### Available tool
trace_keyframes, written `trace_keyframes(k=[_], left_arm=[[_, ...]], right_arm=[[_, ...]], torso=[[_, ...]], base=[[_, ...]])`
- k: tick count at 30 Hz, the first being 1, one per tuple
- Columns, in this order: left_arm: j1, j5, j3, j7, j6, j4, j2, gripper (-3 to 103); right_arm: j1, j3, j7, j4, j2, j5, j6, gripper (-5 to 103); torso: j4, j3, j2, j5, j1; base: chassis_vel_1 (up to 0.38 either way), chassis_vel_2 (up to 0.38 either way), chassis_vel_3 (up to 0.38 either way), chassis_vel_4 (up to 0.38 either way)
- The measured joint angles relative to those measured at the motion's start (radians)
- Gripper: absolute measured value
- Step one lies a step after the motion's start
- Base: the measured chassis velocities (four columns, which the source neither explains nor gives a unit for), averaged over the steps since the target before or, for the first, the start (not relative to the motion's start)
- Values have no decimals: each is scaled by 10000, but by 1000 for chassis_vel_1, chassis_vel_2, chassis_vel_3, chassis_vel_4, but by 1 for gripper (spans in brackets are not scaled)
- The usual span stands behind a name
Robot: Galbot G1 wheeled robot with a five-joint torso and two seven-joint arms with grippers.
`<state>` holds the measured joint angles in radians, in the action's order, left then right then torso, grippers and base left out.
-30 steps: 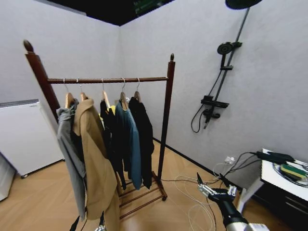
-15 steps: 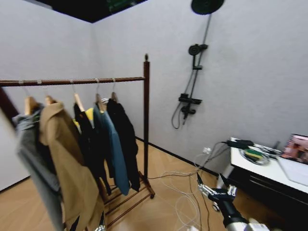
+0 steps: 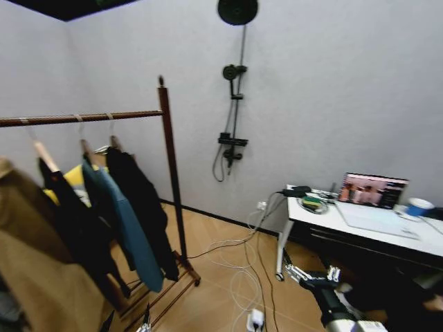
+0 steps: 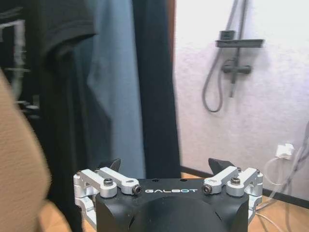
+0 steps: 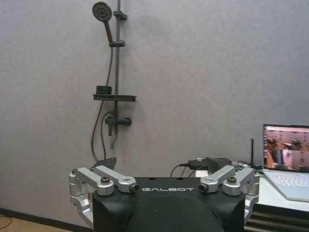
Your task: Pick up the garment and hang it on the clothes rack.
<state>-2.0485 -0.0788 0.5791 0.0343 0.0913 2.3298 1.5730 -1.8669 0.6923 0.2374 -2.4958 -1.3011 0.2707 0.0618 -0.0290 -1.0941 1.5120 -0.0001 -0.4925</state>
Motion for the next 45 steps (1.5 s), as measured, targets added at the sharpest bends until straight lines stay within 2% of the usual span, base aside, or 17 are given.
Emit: trace_keyframes(k=[28,45], left_arm=[[0,0,-1,0,1,0,0,100],[1,0,1,0,1,0,0,100]], right_arm=[[0,1,0,0,0,0,0,100],[2,0,0,1,0,0,0,100]], torso=[[-3,0,0,1,0],[0,-1,-1,1,-1]], base=[[-116,-121,-119,-127],[1,-5,-8,-1]])
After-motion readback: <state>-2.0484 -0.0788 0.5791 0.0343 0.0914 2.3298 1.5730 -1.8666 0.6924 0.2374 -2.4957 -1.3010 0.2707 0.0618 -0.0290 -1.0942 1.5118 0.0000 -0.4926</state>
